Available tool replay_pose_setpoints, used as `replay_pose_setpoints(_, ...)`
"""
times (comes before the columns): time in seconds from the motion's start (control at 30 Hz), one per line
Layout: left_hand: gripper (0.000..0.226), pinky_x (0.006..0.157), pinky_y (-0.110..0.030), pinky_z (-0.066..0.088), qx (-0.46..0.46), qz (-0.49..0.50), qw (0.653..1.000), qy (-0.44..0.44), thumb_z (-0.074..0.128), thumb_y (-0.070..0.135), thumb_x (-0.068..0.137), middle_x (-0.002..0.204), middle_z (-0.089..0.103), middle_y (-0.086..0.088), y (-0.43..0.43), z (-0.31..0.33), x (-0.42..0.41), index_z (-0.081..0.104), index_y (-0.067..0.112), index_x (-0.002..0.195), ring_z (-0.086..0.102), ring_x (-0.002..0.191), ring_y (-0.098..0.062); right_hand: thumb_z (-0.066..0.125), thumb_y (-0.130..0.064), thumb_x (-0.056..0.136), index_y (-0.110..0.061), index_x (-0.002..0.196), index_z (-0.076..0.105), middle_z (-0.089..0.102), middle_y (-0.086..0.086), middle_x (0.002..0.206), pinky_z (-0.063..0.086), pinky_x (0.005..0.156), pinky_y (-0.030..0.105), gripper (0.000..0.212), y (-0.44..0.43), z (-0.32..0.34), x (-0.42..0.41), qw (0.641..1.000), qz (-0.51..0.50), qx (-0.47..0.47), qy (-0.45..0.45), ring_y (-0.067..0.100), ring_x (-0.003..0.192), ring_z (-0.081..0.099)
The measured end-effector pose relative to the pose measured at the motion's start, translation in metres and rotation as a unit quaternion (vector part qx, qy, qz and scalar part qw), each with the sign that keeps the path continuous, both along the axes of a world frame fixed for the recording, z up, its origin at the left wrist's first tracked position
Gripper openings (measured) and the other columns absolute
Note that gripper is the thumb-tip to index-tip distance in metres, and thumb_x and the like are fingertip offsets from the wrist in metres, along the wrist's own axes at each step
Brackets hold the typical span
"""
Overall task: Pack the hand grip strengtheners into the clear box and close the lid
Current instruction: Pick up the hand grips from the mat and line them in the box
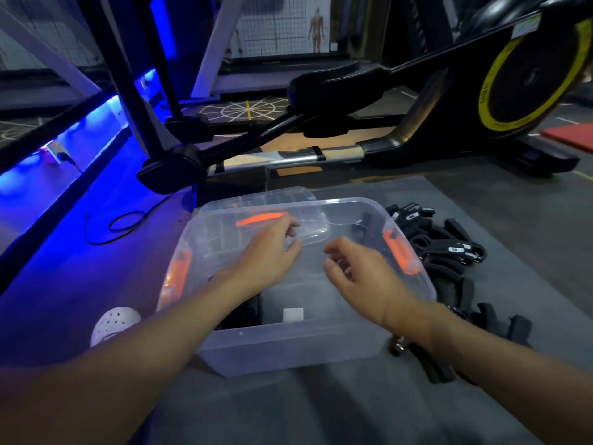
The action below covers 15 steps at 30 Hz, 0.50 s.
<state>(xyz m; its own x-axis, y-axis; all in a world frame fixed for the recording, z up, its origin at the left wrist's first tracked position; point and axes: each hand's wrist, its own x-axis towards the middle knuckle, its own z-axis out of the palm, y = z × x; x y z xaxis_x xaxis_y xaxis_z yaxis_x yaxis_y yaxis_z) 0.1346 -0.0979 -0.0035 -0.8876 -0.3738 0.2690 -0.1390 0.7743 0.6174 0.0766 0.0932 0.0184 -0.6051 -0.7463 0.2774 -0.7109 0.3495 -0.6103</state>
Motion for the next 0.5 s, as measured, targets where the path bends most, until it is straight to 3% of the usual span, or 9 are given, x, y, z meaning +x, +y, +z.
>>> replay_pose_setpoints(0.1,0.026,0.095,-0.034,0.046,-0.002,-0.05,0.998,0.041,0.053,0.025,0.095,0.113,0.061,0.004,0.055,0.022,-0.022,0.055,0.019,0.12,0.057,0.107,-0.013,0.054,-0.021,0.094,-0.022,0.098,0.062,0.064,-0.009,0.077,0.049,0.068,0.025,0.008,0.034,0.014,-0.024,0.993,-0.087,-0.077,-0.004,0.01,0.07,0.06)
replay_pose_setpoints(0.2,0.023,0.095,-0.037,0.044,-0.005,-0.092,0.994,0.057,0.05,0.022,0.097,0.115,0.062,-0.003,0.11,0.037,-0.043,0.057,0.014,0.117,0.056,0.11,-0.02,0.055,-0.017,0.093,-0.02,0.091,0.062,0.062,-0.009,0.071,0.041,0.062,0.027,0.008,0.083,0.007,-0.057,0.972,-0.207,-0.112,-0.012,0.007,0.066,0.057)
replay_pose_setpoints(0.33,0.031,0.102,-0.038,0.038,-0.051,-0.117,0.992,-0.021,0.045,0.026,0.099,0.128,0.055,-0.006,0.164,0.032,-0.066,0.052,0.013,0.126,0.048,0.121,-0.024,0.057,-0.018,0.091,-0.016,0.095,0.061,0.062,-0.004,0.076,0.046,0.07,0.032,0.006,0.153,-0.036,-0.093,0.938,-0.323,-0.066,-0.108,0.02,0.073,0.058)
replay_pose_setpoints(0.5,0.031,0.099,-0.039,0.037,-0.166,-0.078,0.981,-0.069,0.047,0.032,0.093,0.124,0.052,-0.004,0.185,0.002,-0.073,0.056,0.013,0.116,0.049,0.118,-0.026,0.066,-0.02,0.089,-0.011,0.109,0.058,0.063,0.004,0.093,0.045,0.078,0.03,0.022,0.204,-0.09,-0.102,0.916,-0.341,-0.014,-0.211,0.025,0.091,0.061)
